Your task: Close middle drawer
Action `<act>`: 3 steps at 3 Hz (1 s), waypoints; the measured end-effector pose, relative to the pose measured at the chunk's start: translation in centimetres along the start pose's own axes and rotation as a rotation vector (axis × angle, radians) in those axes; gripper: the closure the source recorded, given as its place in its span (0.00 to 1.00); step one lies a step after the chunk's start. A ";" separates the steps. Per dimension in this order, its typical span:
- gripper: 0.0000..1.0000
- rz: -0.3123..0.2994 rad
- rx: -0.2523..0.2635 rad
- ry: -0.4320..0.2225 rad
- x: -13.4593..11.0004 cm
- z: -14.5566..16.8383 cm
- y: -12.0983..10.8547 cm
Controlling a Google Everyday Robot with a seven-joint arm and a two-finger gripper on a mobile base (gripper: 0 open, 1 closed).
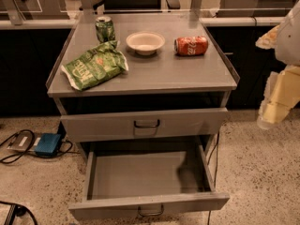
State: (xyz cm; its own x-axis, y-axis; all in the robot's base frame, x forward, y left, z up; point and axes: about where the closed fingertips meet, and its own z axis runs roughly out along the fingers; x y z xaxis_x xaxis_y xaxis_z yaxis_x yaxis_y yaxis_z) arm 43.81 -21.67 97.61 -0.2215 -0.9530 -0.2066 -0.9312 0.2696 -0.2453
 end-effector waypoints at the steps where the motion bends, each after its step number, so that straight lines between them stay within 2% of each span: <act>1: 0.00 0.000 0.000 0.000 0.0 0.0 0.0; 2: 0.00 0.003 0.010 -0.068 -0.3 -0.2 0.5; 3: 0.00 0.020 -0.046 -0.183 -0.5 2.7 2.6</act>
Offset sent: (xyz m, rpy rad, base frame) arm -0.0121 0.0082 -0.0007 0.1738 -0.0565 0.0335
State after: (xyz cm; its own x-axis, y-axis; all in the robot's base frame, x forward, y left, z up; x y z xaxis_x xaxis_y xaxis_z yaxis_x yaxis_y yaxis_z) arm 42.33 -20.09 94.52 -0.1872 -0.9055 -0.3808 -0.9404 0.2772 -0.1968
